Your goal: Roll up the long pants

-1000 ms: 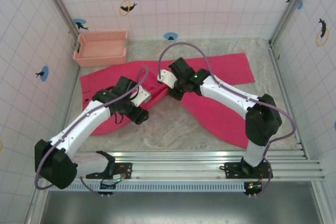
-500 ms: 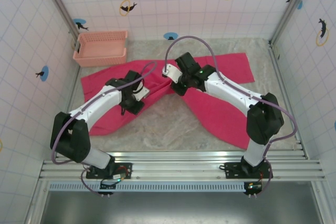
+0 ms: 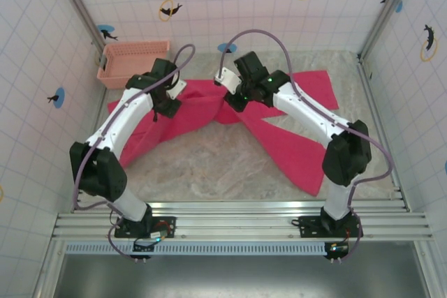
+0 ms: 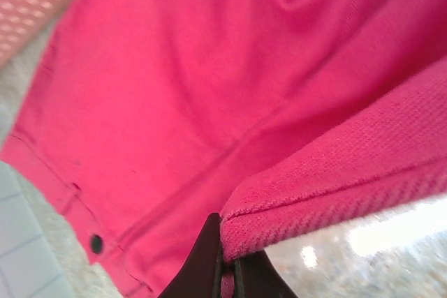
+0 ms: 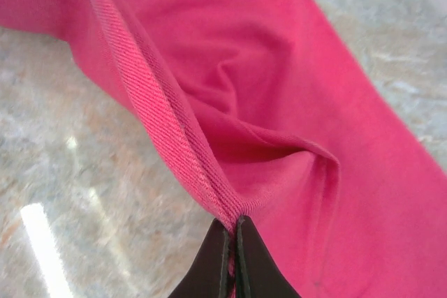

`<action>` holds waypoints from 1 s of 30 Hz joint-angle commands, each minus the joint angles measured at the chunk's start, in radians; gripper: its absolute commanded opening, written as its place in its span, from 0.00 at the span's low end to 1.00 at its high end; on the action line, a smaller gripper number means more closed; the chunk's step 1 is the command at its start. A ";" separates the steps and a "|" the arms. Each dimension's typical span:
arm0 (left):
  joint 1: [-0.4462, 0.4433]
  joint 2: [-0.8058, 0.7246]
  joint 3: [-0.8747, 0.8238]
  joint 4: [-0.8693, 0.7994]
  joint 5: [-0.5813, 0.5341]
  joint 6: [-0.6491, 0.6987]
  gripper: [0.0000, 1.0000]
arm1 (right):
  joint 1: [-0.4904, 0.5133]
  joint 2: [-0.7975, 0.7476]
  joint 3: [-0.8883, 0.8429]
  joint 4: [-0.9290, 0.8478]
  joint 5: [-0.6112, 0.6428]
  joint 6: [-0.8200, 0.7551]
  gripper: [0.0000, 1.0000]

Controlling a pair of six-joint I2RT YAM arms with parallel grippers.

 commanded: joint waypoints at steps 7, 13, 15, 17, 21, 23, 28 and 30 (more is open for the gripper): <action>0.081 0.266 0.279 0.016 -0.090 0.196 0.00 | -0.127 0.375 0.438 -0.346 -0.075 -0.019 0.00; 0.085 0.468 0.418 0.018 -0.102 0.240 0.00 | -0.178 0.614 0.674 -0.427 -0.182 0.041 0.16; 0.085 0.540 0.465 0.006 -0.119 0.243 0.00 | -0.181 0.642 0.677 -0.388 -0.157 0.064 0.40; 0.089 0.602 0.500 0.010 -0.138 0.255 0.00 | -0.182 0.641 0.670 -0.359 -0.077 0.066 0.54; 0.109 0.692 0.575 0.018 -0.149 0.261 0.00 | -0.203 0.608 0.662 -0.325 0.042 0.043 0.67; 0.120 0.745 0.614 0.018 -0.139 0.262 0.00 | -0.220 0.556 0.631 -0.327 0.061 0.026 0.68; 0.134 0.821 0.690 0.012 -0.114 0.277 0.00 | -0.238 0.314 0.353 -0.337 0.079 -0.052 0.72; 0.141 0.834 0.695 0.022 -0.103 0.270 0.00 | -0.243 0.224 0.216 -0.338 0.062 -0.072 0.72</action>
